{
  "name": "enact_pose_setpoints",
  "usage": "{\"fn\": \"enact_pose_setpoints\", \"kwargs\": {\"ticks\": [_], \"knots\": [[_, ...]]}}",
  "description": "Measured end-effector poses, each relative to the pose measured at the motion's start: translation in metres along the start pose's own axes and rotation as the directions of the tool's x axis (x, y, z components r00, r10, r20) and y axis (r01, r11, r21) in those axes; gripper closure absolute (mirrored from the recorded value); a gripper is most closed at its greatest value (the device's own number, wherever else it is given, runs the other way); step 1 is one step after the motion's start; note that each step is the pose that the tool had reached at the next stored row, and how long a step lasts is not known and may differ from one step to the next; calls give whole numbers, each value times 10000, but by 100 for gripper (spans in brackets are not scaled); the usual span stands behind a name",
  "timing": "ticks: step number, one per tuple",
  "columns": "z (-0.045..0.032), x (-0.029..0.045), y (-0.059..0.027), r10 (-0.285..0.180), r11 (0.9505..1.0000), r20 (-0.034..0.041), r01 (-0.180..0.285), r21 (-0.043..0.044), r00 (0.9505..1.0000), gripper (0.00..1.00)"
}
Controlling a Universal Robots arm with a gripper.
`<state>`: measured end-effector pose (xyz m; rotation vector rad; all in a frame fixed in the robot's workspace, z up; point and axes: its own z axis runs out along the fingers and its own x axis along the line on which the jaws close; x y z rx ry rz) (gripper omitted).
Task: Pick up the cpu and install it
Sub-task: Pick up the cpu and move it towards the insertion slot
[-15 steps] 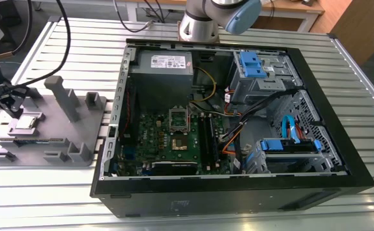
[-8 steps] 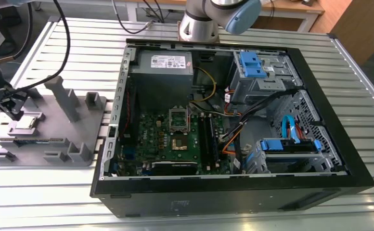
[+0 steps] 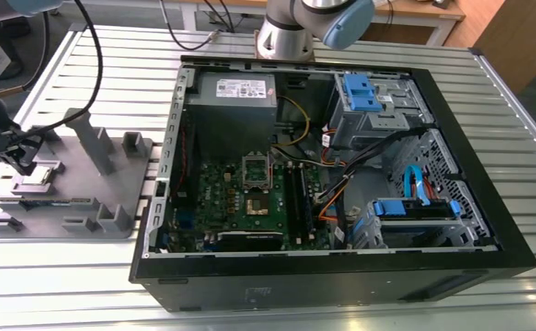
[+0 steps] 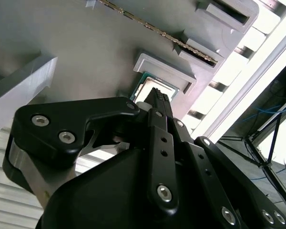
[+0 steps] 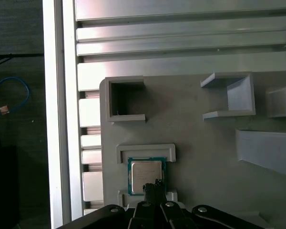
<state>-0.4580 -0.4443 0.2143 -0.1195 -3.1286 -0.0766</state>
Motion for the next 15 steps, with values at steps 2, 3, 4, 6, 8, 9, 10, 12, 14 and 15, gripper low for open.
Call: {"fn": "enact_pose_setpoints", "kwargs": {"ticks": [2, 3, 4, 6, 8, 9, 10, 12, 14, 15], "knots": [[0, 0, 0, 0, 10000, 0, 0, 0, 10000, 89], [1, 0, 0, 0, 10000, 1, 0, 0, 10000, 89], [1, 0, 0, 0, 10000, 1, 0, 0, 10000, 89], [2, 0, 0, 0, 10000, 1, 0, -1, 10000, 84], [2, 0, 0, -1, 10000, 2, 1, -1, 10000, 77], [3, 0, 0, -1, 10000, 2, 1, -1, 10000, 71], [3, 0, 0, -1, 10000, 2, 1, -1, 10000, 71], [3, 1, 0, -1, 10000, 2, 1, -1, 10000, 65], [3, 1, 0, -1, 10000, 2, 1, 1, 10000, 53], [3, 1, 0, -1, 10000, 1, 1, 1, 10000, 48]]}}
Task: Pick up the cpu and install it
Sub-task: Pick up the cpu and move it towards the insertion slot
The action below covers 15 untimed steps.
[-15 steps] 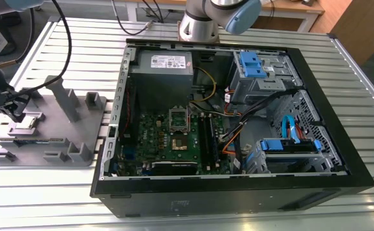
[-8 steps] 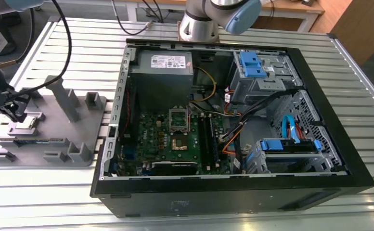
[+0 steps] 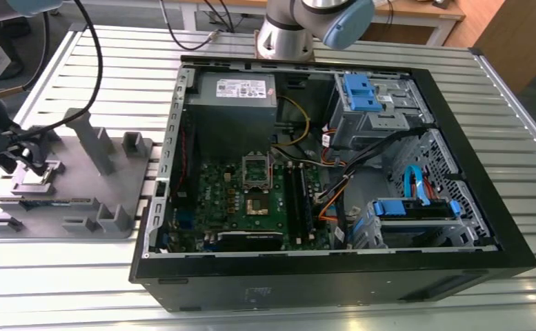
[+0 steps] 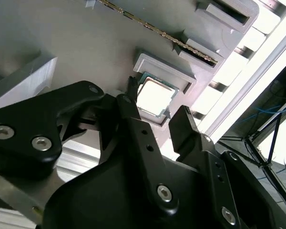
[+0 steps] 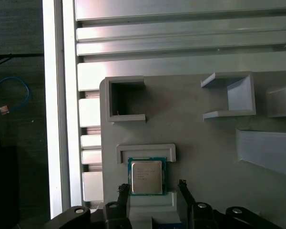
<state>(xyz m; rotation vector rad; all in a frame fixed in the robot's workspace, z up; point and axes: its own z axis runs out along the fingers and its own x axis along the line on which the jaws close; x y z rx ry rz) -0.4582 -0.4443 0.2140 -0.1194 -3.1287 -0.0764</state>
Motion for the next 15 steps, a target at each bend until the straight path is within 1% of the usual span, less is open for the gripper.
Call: {"fn": "enact_pose_setpoints", "kwargs": {"ticks": [2, 3, 5, 8, 12, 15], "knots": [[0, 0, 0, 0, 10000, 0, 0, 1, 10000, 48], [0, 0, 0, 0, 10000, 0, 0, 1, 10000, 41], [14, 0, -1, -1, 10000, 16, 1, -3, 10000, 41], [48, -1, -2, -30, 10000, 62, 30, -7, 10000, 41], [94, -1, -4, -170, 9999, 68, 171, -5, 9998, 41], [114, 4, -4, -241, 9997, 62, 241, -3, 9997, 41]]}}
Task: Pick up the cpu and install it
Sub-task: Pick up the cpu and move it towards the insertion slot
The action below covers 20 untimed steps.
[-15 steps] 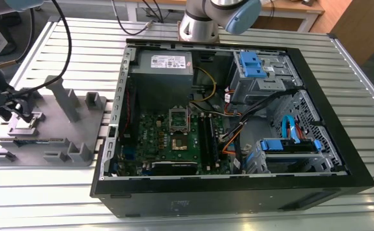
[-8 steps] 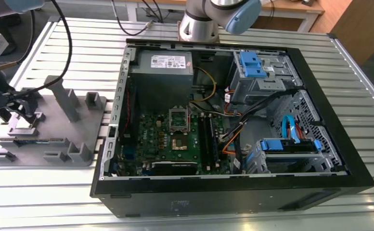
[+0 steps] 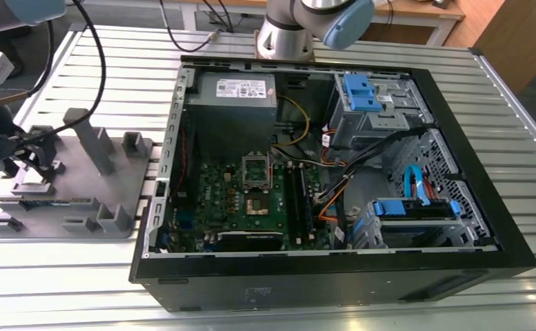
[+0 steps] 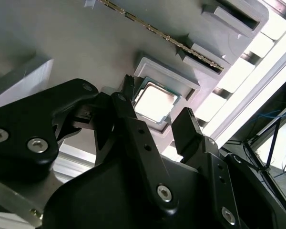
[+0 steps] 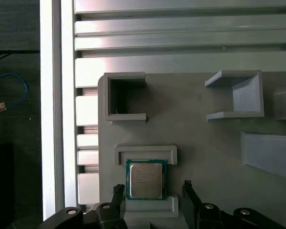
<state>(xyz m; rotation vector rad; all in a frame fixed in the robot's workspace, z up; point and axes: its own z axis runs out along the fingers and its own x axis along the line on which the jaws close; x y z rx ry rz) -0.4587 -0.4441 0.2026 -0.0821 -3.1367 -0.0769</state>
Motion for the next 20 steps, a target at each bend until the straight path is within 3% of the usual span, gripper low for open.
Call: {"fn": "enact_pose_setpoints", "kwargs": {"ticks": [20], "knots": [[116, 22, 43, -694, 9976, -28, 694, 0, 9976, 41]]}}
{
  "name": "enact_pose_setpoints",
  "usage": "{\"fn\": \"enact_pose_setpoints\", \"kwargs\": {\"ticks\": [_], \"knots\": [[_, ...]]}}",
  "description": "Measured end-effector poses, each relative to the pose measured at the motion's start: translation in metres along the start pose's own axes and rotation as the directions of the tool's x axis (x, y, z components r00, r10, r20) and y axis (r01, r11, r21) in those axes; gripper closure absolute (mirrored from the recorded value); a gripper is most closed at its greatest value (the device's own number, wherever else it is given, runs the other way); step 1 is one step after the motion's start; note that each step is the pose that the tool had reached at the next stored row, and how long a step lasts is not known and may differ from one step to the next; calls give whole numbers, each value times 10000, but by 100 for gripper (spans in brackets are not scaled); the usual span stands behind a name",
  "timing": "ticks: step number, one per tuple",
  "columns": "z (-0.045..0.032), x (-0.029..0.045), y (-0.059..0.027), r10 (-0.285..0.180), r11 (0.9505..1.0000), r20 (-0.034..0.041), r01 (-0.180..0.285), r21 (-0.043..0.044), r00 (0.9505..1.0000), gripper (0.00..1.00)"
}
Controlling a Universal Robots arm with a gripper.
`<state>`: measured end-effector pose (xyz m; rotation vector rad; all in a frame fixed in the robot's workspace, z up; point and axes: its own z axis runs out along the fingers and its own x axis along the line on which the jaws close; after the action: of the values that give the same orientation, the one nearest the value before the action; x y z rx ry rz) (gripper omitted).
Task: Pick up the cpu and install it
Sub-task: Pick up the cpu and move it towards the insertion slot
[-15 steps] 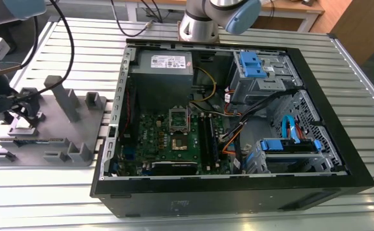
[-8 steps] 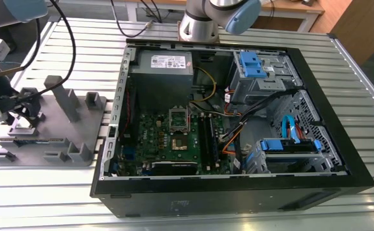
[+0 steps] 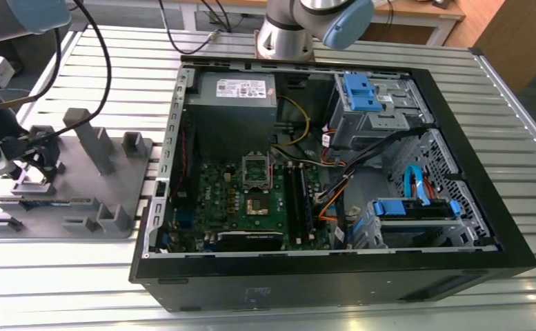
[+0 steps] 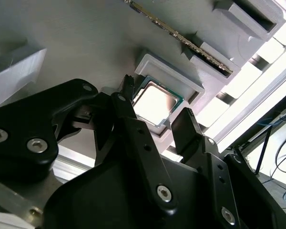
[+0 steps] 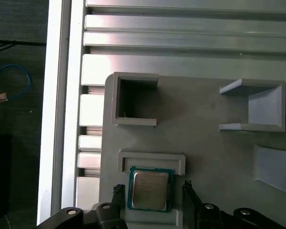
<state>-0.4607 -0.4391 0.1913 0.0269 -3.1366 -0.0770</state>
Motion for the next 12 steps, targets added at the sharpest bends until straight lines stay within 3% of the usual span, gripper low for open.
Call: {"fn": "enact_pose_setpoints", "kwargs": {"ticks": [12], "knots": [[31, 4, 4, 1, 10000, 2, -1, -1, 10000, 41]]}}
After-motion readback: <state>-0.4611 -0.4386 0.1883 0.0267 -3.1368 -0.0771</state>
